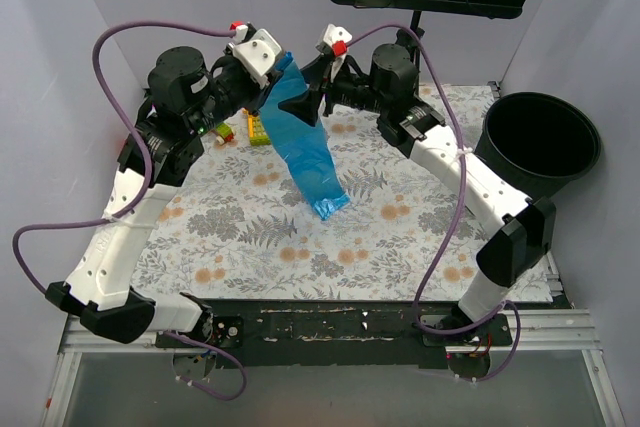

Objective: Put the trash bags into the trash bin

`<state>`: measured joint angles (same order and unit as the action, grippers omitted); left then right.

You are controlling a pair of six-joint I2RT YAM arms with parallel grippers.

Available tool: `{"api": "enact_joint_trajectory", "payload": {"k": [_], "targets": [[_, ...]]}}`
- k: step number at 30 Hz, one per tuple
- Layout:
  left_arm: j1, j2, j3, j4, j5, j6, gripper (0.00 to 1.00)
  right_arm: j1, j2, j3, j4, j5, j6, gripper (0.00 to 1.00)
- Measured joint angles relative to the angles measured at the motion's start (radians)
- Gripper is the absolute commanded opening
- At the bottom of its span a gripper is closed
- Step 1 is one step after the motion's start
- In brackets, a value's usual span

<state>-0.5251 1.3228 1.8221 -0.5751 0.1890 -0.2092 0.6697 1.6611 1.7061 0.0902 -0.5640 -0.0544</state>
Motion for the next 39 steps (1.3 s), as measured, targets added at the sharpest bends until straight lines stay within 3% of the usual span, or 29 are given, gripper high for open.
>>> {"api": "enact_joint_trajectory", "payload": {"k": [3, 7, 9, 13, 27, 32, 39], "targets": [[-0.001, 0.007, 0.009, 0.001, -0.014, 0.001, 0.00, 0.000, 0.042, 0.046, 0.040, -0.047, 0.063, 0.65], [-0.001, 0.018, 0.021, 0.005, -0.039, 0.001, 0.00, -0.003, 0.061, 0.066, 0.096, -0.095, 0.142, 0.28], [-0.001, 0.023, 0.026, 0.010, -0.053, 0.001, 0.00, -0.007, 0.061, 0.066, 0.124, -0.126, 0.179, 0.15], [-0.001, 0.029, 0.026, 0.024, -0.080, 0.000, 0.00, -0.024, 0.055, 0.047, 0.182, -0.178, 0.231, 0.04], [-0.021, 0.025, -0.036, 0.072, -0.081, 0.045, 0.00, -0.079, 0.005, -0.050, 0.313, -0.358, 0.333, 0.01], [-0.025, 0.021, -0.061, 0.090, -0.074, 0.080, 0.00, -0.131, 0.005, -0.049, 0.278, -0.389, 0.331, 0.01], [-0.020, 0.021, -0.061, 0.105, -0.101, 0.034, 0.00, -0.155, 0.008, -0.020, 0.138, -0.310, 0.286, 0.01]]}}
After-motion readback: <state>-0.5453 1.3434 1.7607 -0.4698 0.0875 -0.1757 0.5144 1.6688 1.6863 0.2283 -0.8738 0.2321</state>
